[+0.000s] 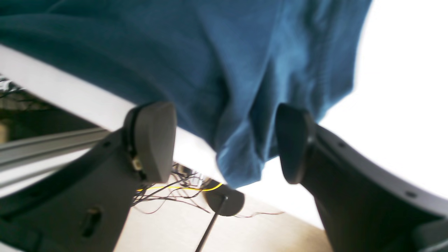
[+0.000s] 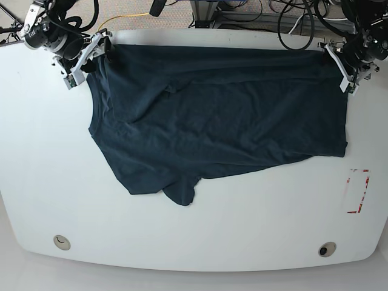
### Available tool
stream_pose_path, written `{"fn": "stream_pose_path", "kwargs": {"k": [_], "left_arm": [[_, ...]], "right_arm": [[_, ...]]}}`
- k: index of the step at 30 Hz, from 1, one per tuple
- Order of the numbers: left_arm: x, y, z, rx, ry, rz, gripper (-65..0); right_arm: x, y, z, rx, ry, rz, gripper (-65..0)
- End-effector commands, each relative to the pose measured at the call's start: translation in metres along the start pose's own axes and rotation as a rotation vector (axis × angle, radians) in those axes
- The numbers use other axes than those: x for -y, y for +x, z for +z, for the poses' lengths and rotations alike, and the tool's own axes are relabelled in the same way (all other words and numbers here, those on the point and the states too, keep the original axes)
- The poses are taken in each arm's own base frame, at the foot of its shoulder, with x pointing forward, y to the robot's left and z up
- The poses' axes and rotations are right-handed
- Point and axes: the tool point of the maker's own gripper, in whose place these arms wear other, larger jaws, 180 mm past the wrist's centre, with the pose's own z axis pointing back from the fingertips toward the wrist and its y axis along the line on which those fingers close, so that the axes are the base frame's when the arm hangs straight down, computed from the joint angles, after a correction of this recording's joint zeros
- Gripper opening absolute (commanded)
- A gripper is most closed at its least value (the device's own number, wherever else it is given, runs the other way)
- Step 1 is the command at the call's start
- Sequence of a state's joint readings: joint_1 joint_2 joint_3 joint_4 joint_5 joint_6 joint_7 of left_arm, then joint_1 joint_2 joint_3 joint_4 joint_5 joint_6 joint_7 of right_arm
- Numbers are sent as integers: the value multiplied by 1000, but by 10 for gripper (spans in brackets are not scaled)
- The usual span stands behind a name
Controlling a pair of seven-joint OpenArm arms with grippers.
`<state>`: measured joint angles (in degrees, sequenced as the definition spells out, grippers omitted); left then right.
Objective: Fold the T-shirt properly
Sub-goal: 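Pull the grasped edge outward with the right gripper and release it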
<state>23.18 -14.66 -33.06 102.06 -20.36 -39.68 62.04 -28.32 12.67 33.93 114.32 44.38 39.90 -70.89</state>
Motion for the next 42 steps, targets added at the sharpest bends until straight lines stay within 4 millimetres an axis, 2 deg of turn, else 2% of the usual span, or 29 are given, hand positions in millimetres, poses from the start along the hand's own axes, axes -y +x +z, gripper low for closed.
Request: {"fn": "stream_pose_path", "kwargs": {"k": [1,6,8,12,15,20,23,28,31,42], "left_arm": [[-7,8,6,26,23,-13,-219],[-6,9,5,27,20,-16,-221],[-5,8,4,24,16,-14,-221],[-5,8,4,22,15,-14,-221],[-5,7,4,21,16,-15,-221],[-2,2,-1,-4,4,-22,-219],[-5,-9,-8,-61,13,-55,-218],[-6,-7,-16,-31,21,-69,-217],[-6,-17,-22,-58,11,-50,-217],[-8,-22,-24,-68,7,-41,-217]], "right_arm": [[4,-1,0,-13,-44,16,-198],[17,-7,-3,-53,-132,28,-90],[17,-11,-6,-73,-151,30,-89],[9,-6,-17,-57,-139,75,-89],[4,-15,-31,-82,-119,83,-89],[12,-33,-43,-101,-107,38,-89],[26,-28,-37,-95,-127,71,-89],[43,-28,-26,-124,-159,115,-89],[53,-26,-20,-136,-178,145,-89],[93,-17,10,-137,-290,162,-89]]}}
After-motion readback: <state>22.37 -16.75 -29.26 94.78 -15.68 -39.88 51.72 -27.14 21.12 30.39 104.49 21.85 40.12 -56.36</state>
